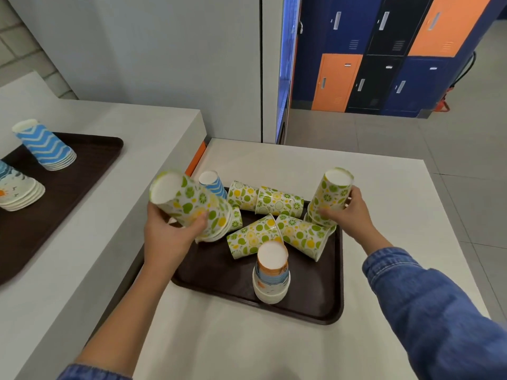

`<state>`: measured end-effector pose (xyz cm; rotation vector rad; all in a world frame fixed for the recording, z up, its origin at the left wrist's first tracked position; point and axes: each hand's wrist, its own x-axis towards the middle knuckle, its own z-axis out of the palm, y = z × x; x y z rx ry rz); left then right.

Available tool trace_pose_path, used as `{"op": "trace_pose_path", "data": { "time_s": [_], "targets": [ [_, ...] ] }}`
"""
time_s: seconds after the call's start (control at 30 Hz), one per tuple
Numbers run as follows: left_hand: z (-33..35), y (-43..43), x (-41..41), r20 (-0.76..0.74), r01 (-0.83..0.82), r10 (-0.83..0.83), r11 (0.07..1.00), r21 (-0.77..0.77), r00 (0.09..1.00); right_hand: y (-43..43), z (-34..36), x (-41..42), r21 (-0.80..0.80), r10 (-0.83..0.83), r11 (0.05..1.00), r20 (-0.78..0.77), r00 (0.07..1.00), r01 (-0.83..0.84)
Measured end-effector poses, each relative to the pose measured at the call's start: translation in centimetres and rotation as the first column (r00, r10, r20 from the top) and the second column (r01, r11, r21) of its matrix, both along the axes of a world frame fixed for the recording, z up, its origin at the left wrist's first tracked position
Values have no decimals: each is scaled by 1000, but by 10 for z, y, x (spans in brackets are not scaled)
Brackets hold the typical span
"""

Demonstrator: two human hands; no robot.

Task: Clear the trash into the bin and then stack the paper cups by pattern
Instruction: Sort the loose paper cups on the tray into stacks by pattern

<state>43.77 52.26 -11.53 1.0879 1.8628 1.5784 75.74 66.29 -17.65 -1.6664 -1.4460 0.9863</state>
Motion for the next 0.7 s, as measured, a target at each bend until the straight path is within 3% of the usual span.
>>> {"op": "trace_pose_path", "data": {
  "time_s": [0.2, 0.47, 0.7],
  "targets": [
    [39, 74, 66, -30, 236, -234, 967, 93, 972, 0, -25, 3, -103, 111, 990, 129, 985, -98],
    [22, 139, 142, -87, 547, -548, 836, -29, 832, -6, -25, 14, -181, 140, 973, -21, 990, -141],
    [-6, 168, 167, -112, 671, -703, 706, -224, 702, -33, -11, 25, -388, 147, 921, 245, 958, -41]
  ]
}}
